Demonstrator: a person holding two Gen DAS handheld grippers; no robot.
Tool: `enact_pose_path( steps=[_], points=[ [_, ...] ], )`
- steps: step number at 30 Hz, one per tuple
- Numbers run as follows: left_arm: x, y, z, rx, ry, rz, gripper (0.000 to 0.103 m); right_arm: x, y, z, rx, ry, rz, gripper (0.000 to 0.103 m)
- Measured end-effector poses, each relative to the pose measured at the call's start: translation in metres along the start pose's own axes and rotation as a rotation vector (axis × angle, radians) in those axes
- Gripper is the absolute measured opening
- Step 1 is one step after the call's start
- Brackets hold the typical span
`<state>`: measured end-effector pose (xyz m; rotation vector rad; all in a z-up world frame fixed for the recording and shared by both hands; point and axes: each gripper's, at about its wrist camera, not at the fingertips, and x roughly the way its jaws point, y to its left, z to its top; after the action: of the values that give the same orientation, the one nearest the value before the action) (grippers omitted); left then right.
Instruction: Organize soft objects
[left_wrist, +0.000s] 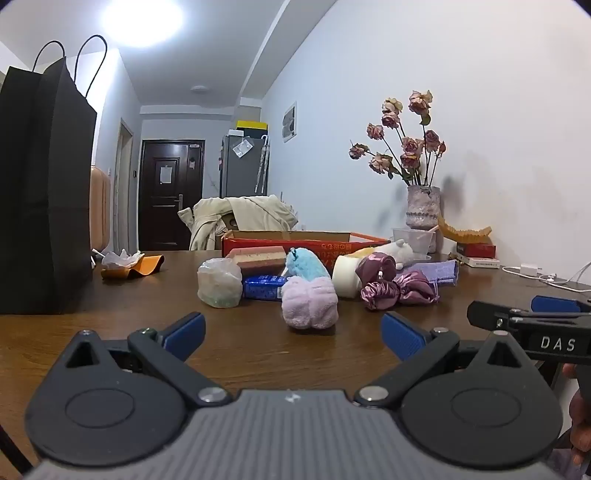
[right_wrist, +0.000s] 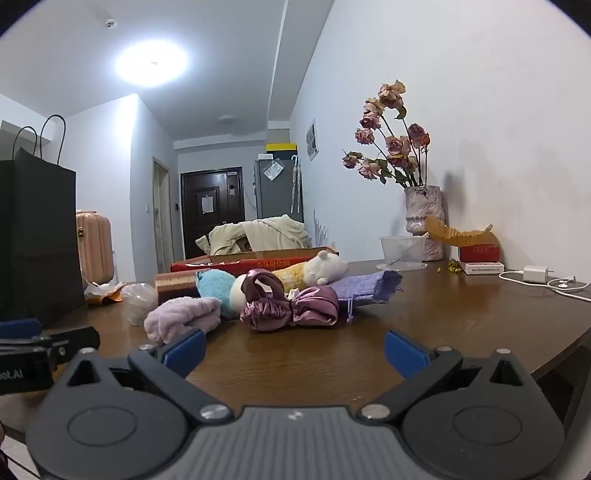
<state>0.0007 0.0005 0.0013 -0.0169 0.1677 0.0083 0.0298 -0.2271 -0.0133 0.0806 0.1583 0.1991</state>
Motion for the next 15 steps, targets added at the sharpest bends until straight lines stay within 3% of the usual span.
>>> enact_pose_path(
  steps=[5, 15],
  points=[
    [-0.005, 0.002, 0.000, -0.001, -0.039, -0.006, 0.103, 0.001, 0.006, -0.002, -0.019, -0.012, 0.020, 0.103],
    [-0.004, 0.001, 0.000, -0.004, -0.023, -0.005, 0.103, 0.004, 0.005, -0.001, 0.002, 0.012, 0.018, 0.103]
  ],
)
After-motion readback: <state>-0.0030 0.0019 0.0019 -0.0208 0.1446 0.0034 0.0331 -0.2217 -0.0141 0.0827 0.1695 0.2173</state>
